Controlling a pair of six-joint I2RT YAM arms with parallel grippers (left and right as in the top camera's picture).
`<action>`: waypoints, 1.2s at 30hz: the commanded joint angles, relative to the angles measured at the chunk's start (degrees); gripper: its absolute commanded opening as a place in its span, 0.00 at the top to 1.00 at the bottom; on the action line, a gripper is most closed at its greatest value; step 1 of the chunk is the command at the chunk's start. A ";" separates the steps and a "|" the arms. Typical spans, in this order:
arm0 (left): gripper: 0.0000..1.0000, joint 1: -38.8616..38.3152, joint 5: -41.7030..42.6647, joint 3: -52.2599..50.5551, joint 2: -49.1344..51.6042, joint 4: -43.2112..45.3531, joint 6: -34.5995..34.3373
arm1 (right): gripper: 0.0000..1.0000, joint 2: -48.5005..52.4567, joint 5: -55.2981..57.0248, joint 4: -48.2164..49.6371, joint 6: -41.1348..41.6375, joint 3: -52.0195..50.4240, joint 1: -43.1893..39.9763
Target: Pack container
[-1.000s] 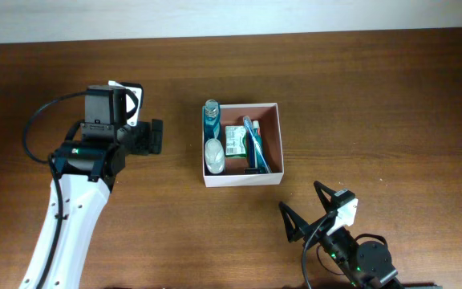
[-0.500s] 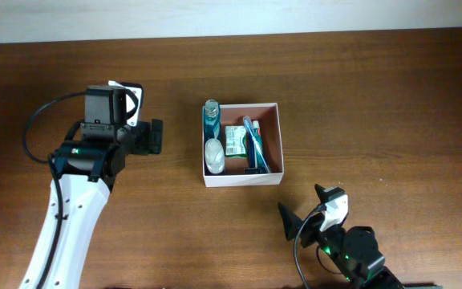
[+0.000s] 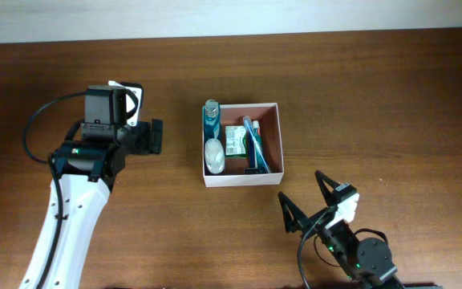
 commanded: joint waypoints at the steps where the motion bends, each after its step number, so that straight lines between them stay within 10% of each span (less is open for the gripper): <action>1: 0.00 0.17 0.42 0.20 0.28 0.13 0.92 | 0.02 -0.24 -2.75 2.58 0.31 -0.26 0.11; 26: 0.00 0.17 7.06 0.57 -0.20 3.45 0.74 | 0.02 -0.22 -1.84 -3.67 0.33 -0.26 0.11; 36: 0.00 0.11 20.96 1.62 -20.63 5.11 -0.17 | 0.02 -0.22 -3.78 -9.75 0.74 -0.26 0.11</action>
